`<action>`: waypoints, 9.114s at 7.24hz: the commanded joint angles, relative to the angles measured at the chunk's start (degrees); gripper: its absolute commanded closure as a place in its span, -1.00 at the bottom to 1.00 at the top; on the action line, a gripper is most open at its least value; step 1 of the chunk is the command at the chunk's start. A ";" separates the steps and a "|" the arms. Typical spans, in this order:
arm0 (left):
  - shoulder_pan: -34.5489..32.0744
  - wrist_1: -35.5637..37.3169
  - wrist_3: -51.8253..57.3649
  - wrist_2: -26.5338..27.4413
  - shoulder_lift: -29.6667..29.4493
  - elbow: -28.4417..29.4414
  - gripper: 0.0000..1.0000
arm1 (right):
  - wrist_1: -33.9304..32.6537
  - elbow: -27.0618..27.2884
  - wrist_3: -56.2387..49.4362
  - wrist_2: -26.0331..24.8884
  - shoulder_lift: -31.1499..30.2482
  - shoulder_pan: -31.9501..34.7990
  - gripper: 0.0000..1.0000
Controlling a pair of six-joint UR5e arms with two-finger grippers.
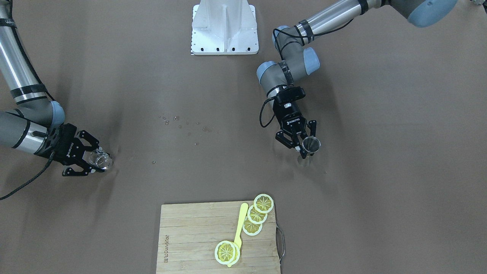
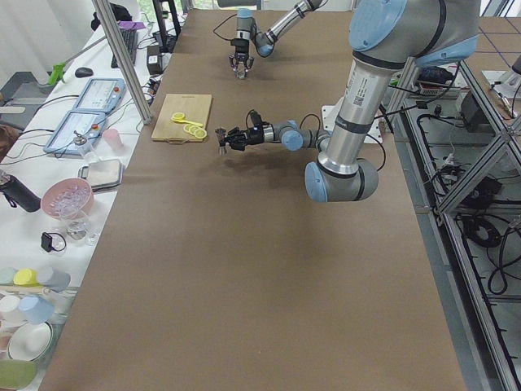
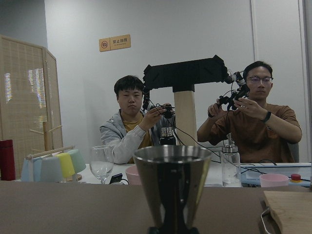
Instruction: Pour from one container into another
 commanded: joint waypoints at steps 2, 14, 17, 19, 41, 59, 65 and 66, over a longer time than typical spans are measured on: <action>-0.13 0.00 -2.82 2.02 -0.90 1.72 1.00 | 0.00 -0.06 0.64 0.00 -0.01 -0.01 -1.00; 1.10 0.79 -2.91 2.11 -2.39 4.89 1.00 | -3.31 4.07 7.95 6.50 0.87 5.78 -1.00; 1.54 0.79 -2.91 2.11 -2.48 4.89 1.00 | -15.16 3.98 8.03 6.59 4.02 8.07 -1.00; 1.81 0.79 -2.91 2.11 -2.39 4.89 1.00 | -26.56 4.07 8.12 6.94 4.74 9.21 -1.00; 1.89 2.55 -2.82 4.57 -0.28 2.34 -0.97 | -92.72 44.50 3.37 -8.79 -24.71 30.32 -1.00; -9.25 -0.16 26.14 -21.92 7.71 -29.81 -0.97 | -92.63 43.27 2.84 -6.07 -30.68 33.66 -1.00; -29.10 -29.06 80.86 -59.69 10.53 -22.92 -0.97 | -92.72 41.86 3.02 -4.40 -33.14 33.48 -1.00; -31.31 -29.87 85.28 -65.33 10.53 -20.97 -0.97 | -92.72 41.78 2.84 -4.40 -33.14 33.48 -1.00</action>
